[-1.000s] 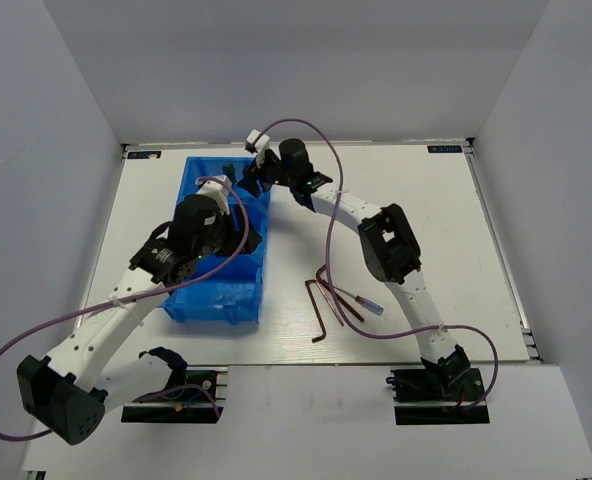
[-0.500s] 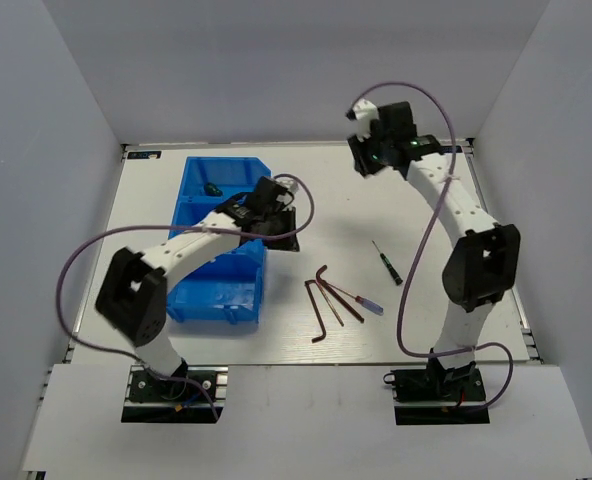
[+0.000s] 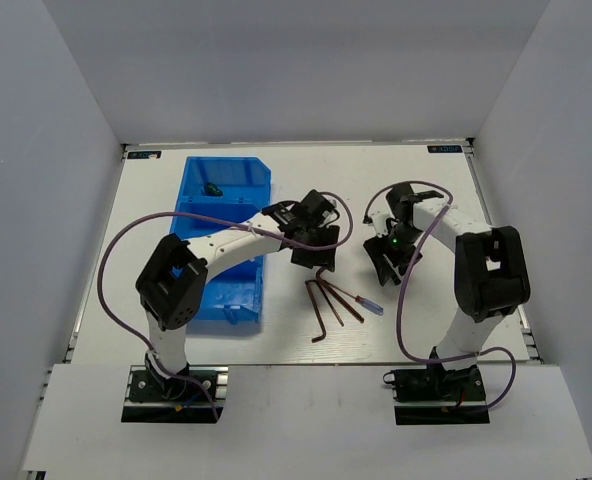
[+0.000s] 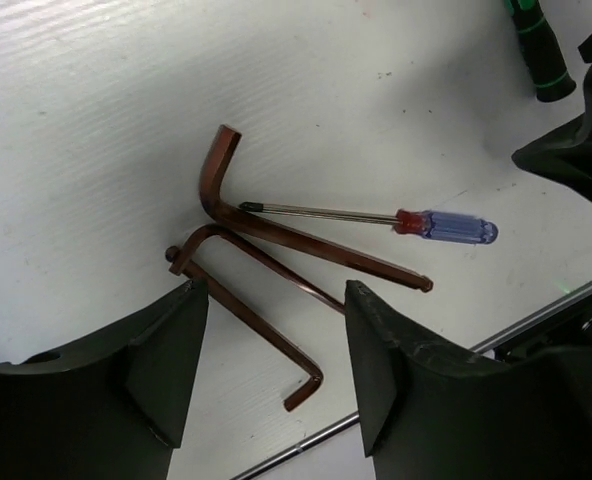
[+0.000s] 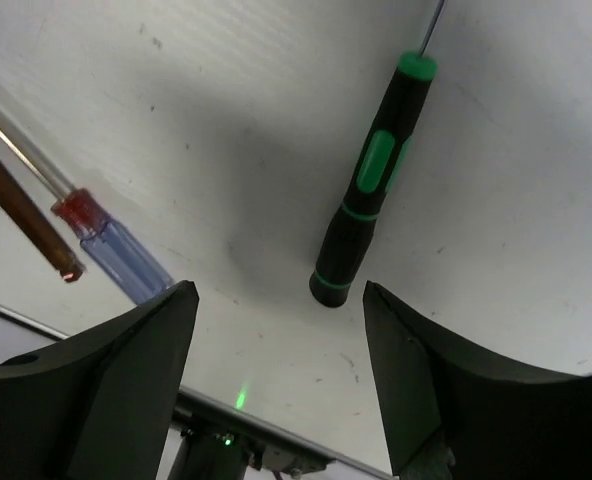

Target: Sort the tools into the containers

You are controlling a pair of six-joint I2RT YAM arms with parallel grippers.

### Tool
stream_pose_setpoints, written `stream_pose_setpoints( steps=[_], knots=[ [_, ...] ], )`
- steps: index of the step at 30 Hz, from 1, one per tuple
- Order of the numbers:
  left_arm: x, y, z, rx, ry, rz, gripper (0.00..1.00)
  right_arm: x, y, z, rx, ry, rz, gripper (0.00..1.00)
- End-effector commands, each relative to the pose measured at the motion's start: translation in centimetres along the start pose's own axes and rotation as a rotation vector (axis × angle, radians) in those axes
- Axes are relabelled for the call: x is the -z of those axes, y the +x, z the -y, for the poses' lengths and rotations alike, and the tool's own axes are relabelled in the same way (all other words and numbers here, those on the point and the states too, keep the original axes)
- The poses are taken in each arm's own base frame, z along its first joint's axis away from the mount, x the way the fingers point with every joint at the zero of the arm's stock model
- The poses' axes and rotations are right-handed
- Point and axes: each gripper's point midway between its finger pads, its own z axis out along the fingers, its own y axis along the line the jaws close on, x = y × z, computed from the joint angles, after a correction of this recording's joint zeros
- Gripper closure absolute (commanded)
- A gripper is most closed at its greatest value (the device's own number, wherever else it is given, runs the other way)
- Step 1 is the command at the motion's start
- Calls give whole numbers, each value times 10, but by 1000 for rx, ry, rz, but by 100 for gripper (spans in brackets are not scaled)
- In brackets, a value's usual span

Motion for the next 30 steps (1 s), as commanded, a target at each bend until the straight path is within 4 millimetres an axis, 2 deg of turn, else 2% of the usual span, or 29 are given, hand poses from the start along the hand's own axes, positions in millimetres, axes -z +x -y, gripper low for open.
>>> stream_pose_setpoints(
  steps=[1,2,3,6,7,8,10,11,12,14,15,16,17,18,19,20,21,22,23,24,25,26,27,28,29,30],
  knots=[
    [32,-23,3,22,-15,108,33,-4,-18,3,0,17,76,27],
    [38,-25,5,21,-6,121,33,-12,-17,8,-9,25,53,32],
    [49,-28,5,21,-5,149,33,-15,-20,10,-16,30,55,32],
    [62,-20,0,24,-23,167,33,-28,-22,18,-23,54,27,38],
    [77,-24,0,25,-20,207,33,-32,-21,22,-24,67,17,38],
    [82,-24,1,35,-13,216,33,-35,-20,25,-23,74,9,41],
    [90,-21,-5,48,-28,239,33,-41,-22,29,-14,91,14,50],
    [105,-25,-2,48,-6,272,33,-42,-23,29,-15,88,17,52],
    [106,-21,-7,49,-19,274,33,-43,-22,28,-18,84,13,65],
    [117,-22,-7,51,-13,303,33,-42,-23,22,0,47,19,84],
    [130,-24,-8,53,-7,337,33,-37,-27,19,9,37,27,92],
    [139,-28,-6,55,5,370,33,-32,-30,11,51,-5,43,100],
    [145,-30,-7,57,9,395,33,-19,-49,2,86,-51,115,100],
    [150,-29,-7,46,19,413,33,-13,-55,-6,119,-86,136,100],
    [168,-33,-6,50,39,468,33,-4,-59,-24,212,-167,163,100],
    [178,-38,-5,54,55,511,33,7,-75,-39,263,-234,220,100],
    [181,-36,-9,44,48,530,33,13,-83,-48,302,-274,247,100],
    [187,-37,-9,48,55,557,33,31,-103,-66,406,-338,301,100],
    [201,-39,-10,42,73,603,34,38,-112,-86,509,-407,343,100],
    [206,-39,-11,46,75,624,34,33,-112,-108,581,-525,339,100],
    [213,-39,-10,47,86,640,35,54,-140,-115,661,-502,408,100],
    [222,-40,-11,53,94,672,35,53,-149,-137,739,-519,413,100],
    [227,-40,-11,54,102,684,35,30,-153,-143,749,-568,367,100],
    [230,-38,-12,55,105,689,35,57,-186,-154,835,-538,459,100],
    [237,-39,-13,59,108,708,35,55,-196,-172,863,-549,467,100],
    [240,-39,-15,63,108,726,35,53,-218,-174,872,-523,494,100]
  ],
)
